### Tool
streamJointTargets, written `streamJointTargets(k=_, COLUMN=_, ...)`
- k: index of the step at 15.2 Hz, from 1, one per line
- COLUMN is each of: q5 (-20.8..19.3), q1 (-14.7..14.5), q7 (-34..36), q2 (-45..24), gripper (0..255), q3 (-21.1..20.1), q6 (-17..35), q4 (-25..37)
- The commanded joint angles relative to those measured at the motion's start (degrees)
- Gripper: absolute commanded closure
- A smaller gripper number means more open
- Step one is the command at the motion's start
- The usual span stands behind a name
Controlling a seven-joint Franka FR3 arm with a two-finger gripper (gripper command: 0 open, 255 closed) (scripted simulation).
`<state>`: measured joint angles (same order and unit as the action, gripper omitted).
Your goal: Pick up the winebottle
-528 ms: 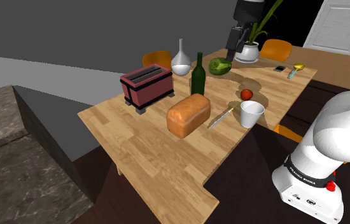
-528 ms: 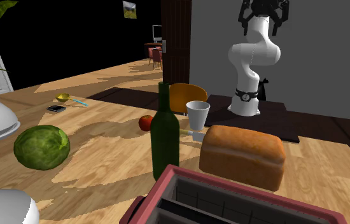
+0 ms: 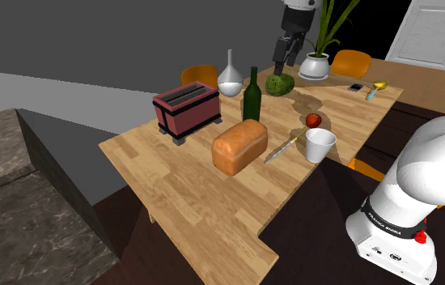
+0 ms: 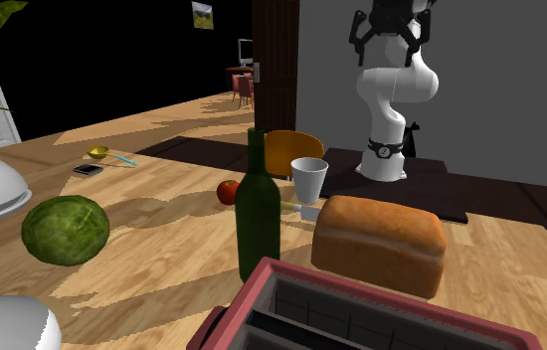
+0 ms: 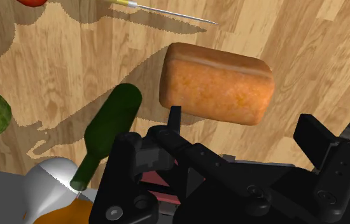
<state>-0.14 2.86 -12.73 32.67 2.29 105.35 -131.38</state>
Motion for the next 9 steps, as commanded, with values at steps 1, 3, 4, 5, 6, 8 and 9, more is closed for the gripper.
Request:
streamJointTargets(k=1, q5=-0.28, q1=0.47, q7=-1.35, q2=-3.94, gripper=0, q3=1.29, q6=2.07, q4=1.93)
streamJointTargets(k=3, q5=-0.3, q1=0.83, q7=-2.54, q2=-7.97, gripper=0, q3=2.4, q6=3.8, q4=4.27)
streamJointTargets(k=4, q5=-0.25, q1=0.99, q7=-3.14, q2=-10.01, gripper=0, q3=2.95, q6=4.58, q4=5.54)
streamJointTargets(k=5, q5=-0.16, q1=1.13, q7=-3.75, q2=-12.06, gripper=0, q3=3.49, q6=5.3, q4=6.88)
streamJointTargets(k=6, q5=-0.02, q1=1.28, q7=-4.37, q2=-14.12, gripper=0, q3=4.03, q6=5.96, q4=8.29)
streamJointTargets(k=8, q5=0.41, q1=1.58, q7=-5.63, q2=-18.27, gripper=0, q3=5.04, q6=7.08, q4=11.31)
streamJointTargets(k=9, q5=0.69, q1=1.74, q7=-6.27, q2=-20.37, gripper=0, q3=5.53, q6=7.55, q4=12.93)
